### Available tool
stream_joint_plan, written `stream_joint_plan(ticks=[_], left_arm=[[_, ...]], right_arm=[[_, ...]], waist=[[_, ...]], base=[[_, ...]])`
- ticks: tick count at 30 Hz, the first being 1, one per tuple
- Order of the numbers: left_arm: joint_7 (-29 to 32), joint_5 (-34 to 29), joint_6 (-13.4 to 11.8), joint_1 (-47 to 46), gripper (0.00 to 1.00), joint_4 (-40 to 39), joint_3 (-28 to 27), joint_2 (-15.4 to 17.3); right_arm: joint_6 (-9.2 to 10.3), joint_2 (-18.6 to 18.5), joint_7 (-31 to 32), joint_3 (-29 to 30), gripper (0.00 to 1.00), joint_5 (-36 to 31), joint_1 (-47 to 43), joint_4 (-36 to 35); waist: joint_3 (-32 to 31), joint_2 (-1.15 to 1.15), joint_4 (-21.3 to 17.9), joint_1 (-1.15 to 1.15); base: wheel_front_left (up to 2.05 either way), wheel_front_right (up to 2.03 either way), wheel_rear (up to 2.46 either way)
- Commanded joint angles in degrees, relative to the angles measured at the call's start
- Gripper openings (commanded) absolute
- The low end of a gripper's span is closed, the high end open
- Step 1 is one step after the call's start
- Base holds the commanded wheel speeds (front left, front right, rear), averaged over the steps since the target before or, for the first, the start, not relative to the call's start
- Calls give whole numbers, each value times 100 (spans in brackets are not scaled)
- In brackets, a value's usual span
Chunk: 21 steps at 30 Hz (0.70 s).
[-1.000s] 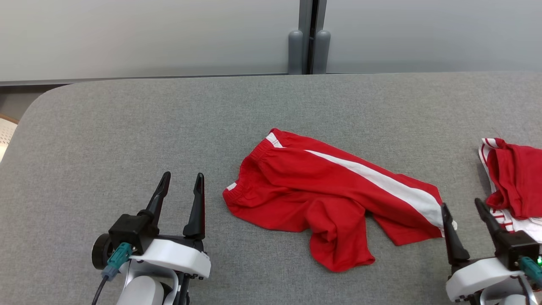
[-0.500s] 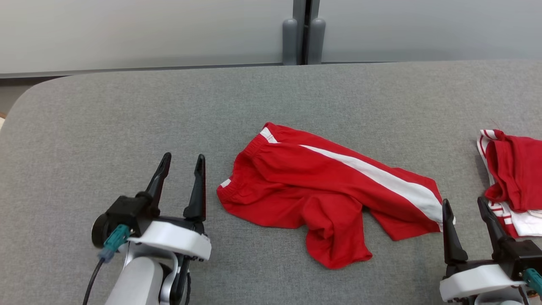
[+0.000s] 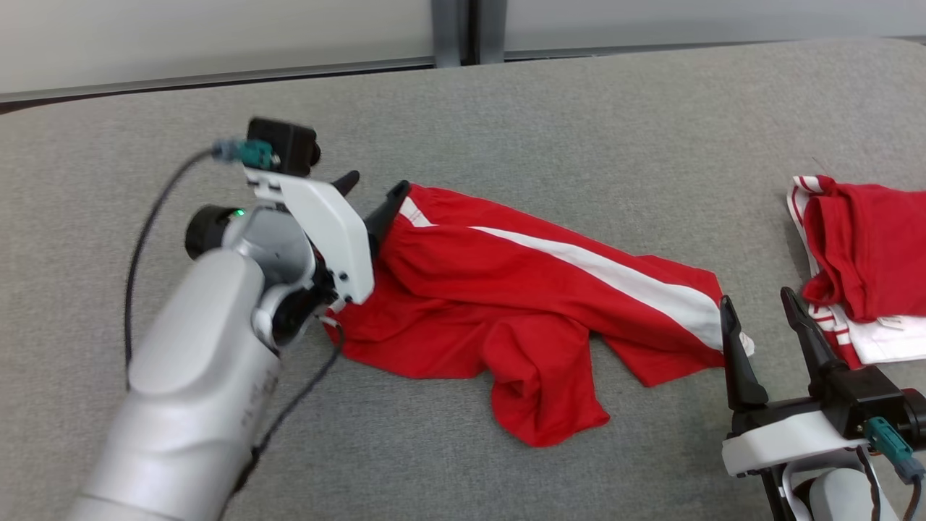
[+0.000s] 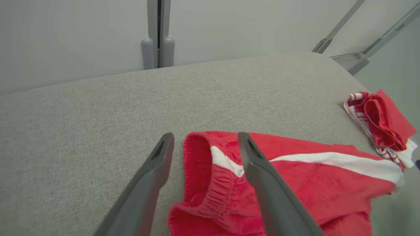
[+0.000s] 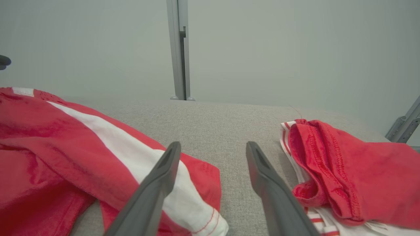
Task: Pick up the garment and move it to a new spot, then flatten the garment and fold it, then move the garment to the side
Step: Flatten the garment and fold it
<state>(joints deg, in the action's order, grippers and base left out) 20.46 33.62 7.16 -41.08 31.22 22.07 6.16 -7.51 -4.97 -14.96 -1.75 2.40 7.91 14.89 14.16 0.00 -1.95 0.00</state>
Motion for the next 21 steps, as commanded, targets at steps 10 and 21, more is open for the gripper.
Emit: stream_joint_plan(ticks=[10, 21], left_arm=[[2177, 590, -93, -1048, 100, 375, -48, 462], [2969, 1063, -31, -869, 100, 127, -24, 556]], right_arm=[[5, 53, -31, -208, 100, 170, 256, 62], [5, 84, -31, -168, 100, 211, 224, 79]], waist=[[287, 0, -415, 0], [320, 0, -533, 0]], base=[[0, 0, 0], [0, 0, 0]])
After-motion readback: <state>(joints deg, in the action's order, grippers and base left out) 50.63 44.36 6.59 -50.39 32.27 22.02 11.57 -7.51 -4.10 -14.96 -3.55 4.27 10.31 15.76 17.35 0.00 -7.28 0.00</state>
